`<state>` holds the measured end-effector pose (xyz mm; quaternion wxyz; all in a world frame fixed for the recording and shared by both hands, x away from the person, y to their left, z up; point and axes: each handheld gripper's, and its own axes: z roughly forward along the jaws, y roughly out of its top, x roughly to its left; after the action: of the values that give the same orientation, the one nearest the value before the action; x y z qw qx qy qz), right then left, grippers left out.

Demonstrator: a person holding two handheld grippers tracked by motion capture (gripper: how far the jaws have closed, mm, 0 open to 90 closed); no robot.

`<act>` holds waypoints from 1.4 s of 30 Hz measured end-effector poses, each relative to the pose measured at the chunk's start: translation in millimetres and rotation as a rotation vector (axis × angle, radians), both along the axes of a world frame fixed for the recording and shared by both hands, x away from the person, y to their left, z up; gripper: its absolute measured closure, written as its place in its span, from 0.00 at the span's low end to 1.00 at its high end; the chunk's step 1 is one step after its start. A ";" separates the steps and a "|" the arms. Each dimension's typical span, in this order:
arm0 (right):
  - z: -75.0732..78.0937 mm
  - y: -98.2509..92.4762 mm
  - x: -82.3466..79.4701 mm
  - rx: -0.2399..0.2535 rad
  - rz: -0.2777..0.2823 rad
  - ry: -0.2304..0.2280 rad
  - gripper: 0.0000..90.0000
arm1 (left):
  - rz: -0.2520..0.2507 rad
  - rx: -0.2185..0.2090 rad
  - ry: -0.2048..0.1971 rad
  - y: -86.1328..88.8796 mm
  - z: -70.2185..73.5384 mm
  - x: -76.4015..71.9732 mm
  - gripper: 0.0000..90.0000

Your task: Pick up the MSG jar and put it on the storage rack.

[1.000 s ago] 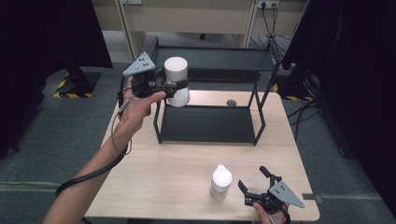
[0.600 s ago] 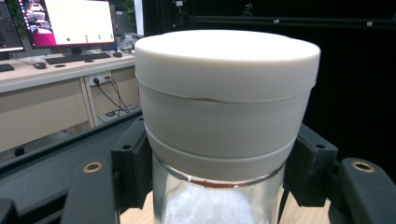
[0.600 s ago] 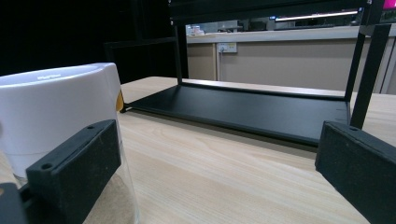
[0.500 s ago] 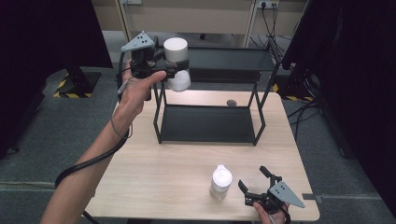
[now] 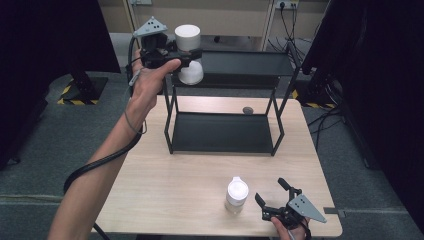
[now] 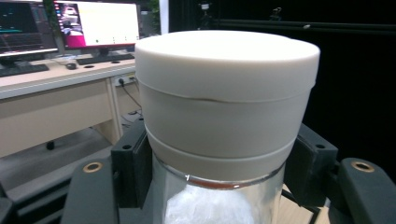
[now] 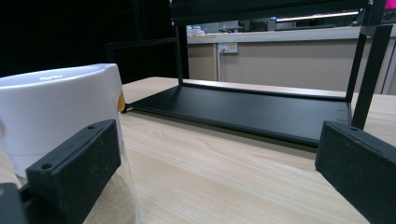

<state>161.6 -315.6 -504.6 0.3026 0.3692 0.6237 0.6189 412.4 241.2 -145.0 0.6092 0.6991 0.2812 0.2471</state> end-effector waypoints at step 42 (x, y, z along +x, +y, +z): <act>-1.0 -3.5 3.8 0.005 0.023 0.000 0.00 | 0.229 0.008 -0.019 -43.7 -13.7 50.8 0.39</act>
<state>165.4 -319.2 -505.5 0.2943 0.3627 0.6265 0.6240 463.2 197.5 -158.7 0.5771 0.6624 0.3523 0.3227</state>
